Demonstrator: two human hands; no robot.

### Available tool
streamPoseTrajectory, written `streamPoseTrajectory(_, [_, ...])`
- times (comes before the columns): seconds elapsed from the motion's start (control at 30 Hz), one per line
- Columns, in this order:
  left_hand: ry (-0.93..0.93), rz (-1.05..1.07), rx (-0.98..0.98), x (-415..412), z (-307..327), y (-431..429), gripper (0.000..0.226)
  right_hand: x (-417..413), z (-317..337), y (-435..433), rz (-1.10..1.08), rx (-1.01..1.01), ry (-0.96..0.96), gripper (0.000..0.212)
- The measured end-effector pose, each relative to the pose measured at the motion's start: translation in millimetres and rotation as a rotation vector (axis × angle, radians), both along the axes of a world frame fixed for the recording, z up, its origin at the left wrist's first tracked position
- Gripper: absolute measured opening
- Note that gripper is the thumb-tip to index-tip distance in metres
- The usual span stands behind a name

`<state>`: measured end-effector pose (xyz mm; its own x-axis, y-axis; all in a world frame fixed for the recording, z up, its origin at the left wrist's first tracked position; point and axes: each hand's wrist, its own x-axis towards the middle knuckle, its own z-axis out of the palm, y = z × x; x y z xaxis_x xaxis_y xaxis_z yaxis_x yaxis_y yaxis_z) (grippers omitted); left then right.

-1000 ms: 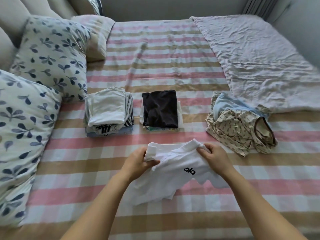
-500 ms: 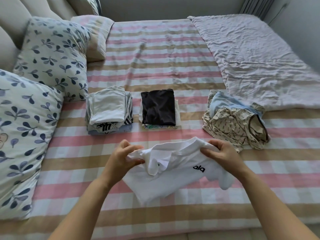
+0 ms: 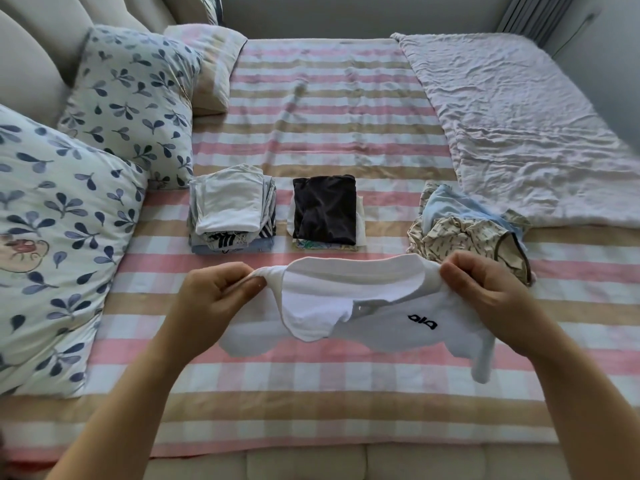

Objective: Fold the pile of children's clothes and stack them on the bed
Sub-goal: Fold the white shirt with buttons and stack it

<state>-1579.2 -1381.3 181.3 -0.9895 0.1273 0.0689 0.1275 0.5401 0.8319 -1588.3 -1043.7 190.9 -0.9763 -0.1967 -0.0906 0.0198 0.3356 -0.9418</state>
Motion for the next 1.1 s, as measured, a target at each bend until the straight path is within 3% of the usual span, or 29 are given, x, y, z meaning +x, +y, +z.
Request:
streamPoseTrajectory(0.1, [-0.113,0.014,-0.003,-2.3,4.0,1.6,0.022,-2.2,0.7,-6.0,-0.013,-0.008,-0.06,0.042])
streamPoseTrajectory(0.2, [-0.231,0.035,0.015,-13.9,-17.7,2.0,0.021,-13.3,-16.8,-12.4,-0.023,0.02,-0.158,0.032])
streamPoseTrajectory(0.33, [-0.362,0.077,-0.048,-33.1,-87.1,4.0,0.021,-37.2,-78.8,-20.5,0.018,0.24,-0.174,0.022])
streamPoseTrajectory(0.6, [-0.301,0.216,-0.218,-87.2,-235.8,13.4,0.024,-98.0,-233.8,-26.5,-0.069,0.528,-0.082,0.015])
streamPoseTrajectory(0.93, [-0.179,0.316,-0.472,-205.0,-349.9,27.9,0.022,-211.0,-360.1,-24.5,-0.204,0.74,-0.029,0.027])
streamPoseTrajectory(1.1, [-0.244,0.28,-0.523,-237.4,-391.0,32.5,0.022,-235.7,-404.8,-30.0,-0.211,0.825,-0.094,0.023])
